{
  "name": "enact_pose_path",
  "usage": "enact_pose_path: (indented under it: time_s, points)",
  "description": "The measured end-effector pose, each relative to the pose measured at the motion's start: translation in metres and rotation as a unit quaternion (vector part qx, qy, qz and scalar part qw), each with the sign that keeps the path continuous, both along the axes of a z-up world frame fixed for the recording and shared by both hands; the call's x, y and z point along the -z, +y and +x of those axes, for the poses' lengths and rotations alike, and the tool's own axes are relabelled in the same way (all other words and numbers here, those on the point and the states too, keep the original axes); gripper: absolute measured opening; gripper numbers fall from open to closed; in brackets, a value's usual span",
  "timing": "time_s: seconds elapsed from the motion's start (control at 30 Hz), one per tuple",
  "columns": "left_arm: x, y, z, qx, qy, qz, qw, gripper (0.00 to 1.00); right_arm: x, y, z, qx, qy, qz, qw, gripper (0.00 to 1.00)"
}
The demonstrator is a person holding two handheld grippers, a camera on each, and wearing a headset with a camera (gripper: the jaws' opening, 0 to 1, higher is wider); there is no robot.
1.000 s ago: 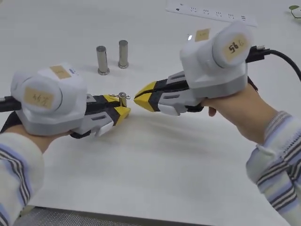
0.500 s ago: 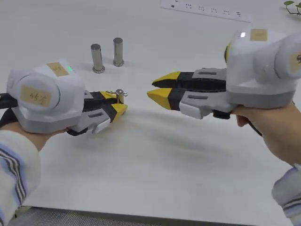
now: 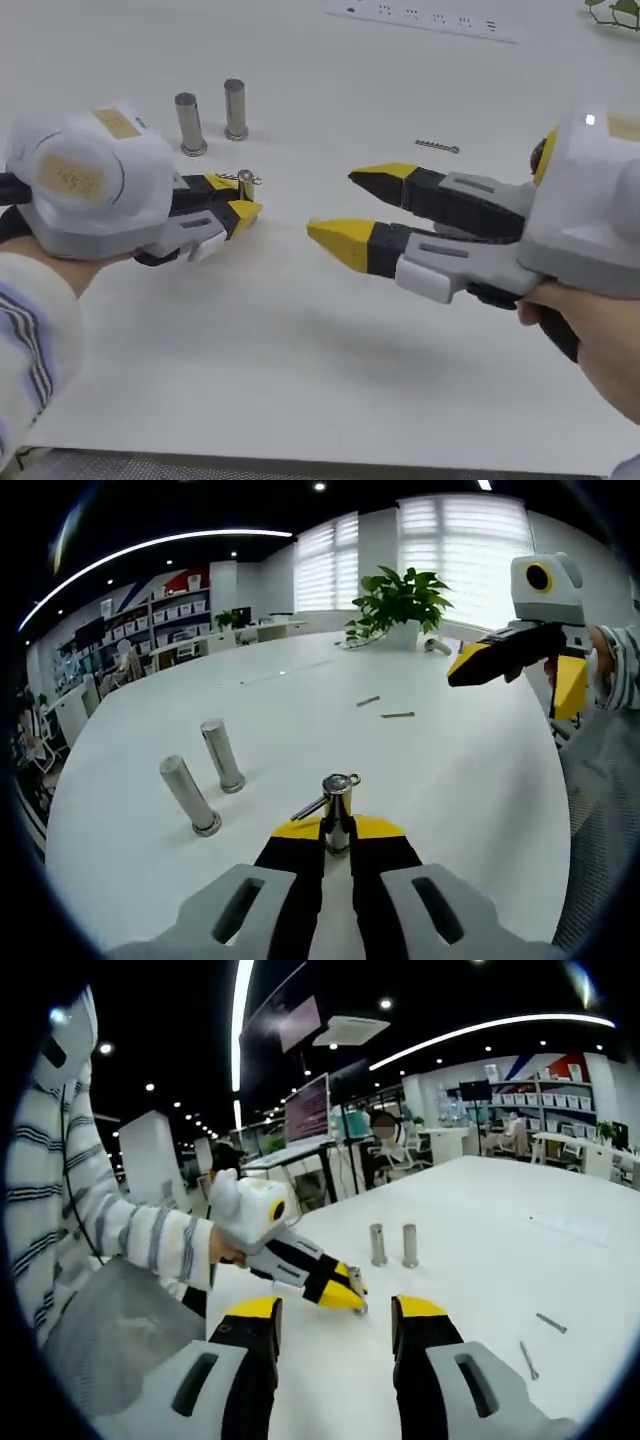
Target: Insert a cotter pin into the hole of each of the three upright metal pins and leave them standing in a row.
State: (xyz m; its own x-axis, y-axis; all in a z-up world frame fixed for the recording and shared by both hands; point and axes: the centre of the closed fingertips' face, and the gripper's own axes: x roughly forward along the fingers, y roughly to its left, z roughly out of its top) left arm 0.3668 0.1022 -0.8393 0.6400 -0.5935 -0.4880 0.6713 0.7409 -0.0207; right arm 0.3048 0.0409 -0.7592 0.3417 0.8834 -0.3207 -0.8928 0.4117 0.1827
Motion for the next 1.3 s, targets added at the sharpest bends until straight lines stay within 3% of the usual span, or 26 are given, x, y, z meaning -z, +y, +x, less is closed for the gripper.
enact_pose_path:
  time_s: [0.23,0.37,0.77,1.3]
  points:
    - [-0.002,0.001,0.012,-0.004,-0.006,0.000,1.0000,0.07,-0.004,-0.007,-0.004,0.014,0.008,0.009,0.9998,0.63]
    - [-0.001,0.001,0.016,-0.008,-0.006,-0.003,0.9999,0.07,-0.005,-0.013,-0.002,0.029,0.015,0.009,0.9994,0.68]
    - [0.007,0.001,0.019,-0.012,-0.001,-0.001,0.9999,0.07,-0.010,-0.029,0.001,0.066,0.016,0.023,0.9974,0.83]
    - [0.006,-0.001,0.021,-0.017,0.000,-0.016,0.9997,0.08,-0.007,-0.042,0.002,0.089,0.020,0.017,0.9957,0.85]
